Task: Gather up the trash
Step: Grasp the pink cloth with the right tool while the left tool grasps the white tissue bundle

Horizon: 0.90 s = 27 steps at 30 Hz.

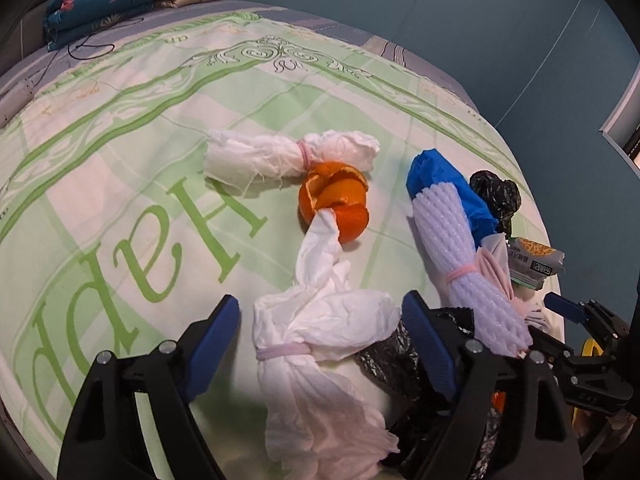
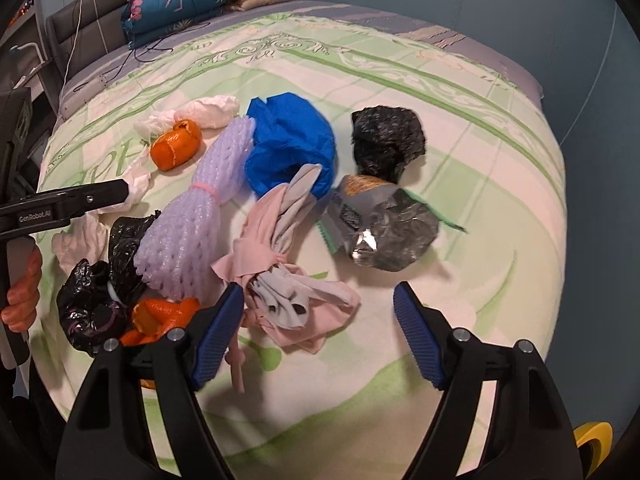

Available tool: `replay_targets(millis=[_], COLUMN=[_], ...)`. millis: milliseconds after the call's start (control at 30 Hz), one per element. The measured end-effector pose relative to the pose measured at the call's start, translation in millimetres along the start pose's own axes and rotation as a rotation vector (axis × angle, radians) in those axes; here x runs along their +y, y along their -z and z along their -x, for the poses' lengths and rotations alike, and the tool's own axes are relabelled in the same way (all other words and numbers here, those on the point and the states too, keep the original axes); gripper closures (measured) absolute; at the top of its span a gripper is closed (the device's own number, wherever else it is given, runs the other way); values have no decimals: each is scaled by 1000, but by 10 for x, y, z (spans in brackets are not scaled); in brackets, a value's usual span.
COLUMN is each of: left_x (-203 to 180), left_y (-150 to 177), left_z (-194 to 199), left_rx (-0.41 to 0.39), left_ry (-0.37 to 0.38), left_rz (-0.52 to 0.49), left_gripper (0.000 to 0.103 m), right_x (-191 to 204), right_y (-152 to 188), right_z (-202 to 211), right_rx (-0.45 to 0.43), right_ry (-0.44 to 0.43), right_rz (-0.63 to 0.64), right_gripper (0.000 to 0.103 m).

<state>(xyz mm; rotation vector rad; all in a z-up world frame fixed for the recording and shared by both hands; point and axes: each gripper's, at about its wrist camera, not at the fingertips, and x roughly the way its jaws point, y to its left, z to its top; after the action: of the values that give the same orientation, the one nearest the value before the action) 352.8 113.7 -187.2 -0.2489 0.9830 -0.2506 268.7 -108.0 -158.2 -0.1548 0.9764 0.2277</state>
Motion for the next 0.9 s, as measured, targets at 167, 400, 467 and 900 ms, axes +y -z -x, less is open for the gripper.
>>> replay_targets(millis=[167,400,467,900], left_x=[17,101,89,46], left_y=[17,-11,2,25], left_z=[-77,-35,-36,227], left_rx=[20,19,16,-42], left_ry=[-23,-17,-29,-41], left_rz=[-9,10,3,12], left_gripper=[41,65,69,75], right_x=[60,159,190,100], right_y=[-8,-1,8,71], right_z=[-87,-105,-105,223], right_rx=[31,54,58,-10], right_ry=[-26,-59,-63,-42], right_rz=[10,25,33,12], right_gripper=[45,69,75,94])
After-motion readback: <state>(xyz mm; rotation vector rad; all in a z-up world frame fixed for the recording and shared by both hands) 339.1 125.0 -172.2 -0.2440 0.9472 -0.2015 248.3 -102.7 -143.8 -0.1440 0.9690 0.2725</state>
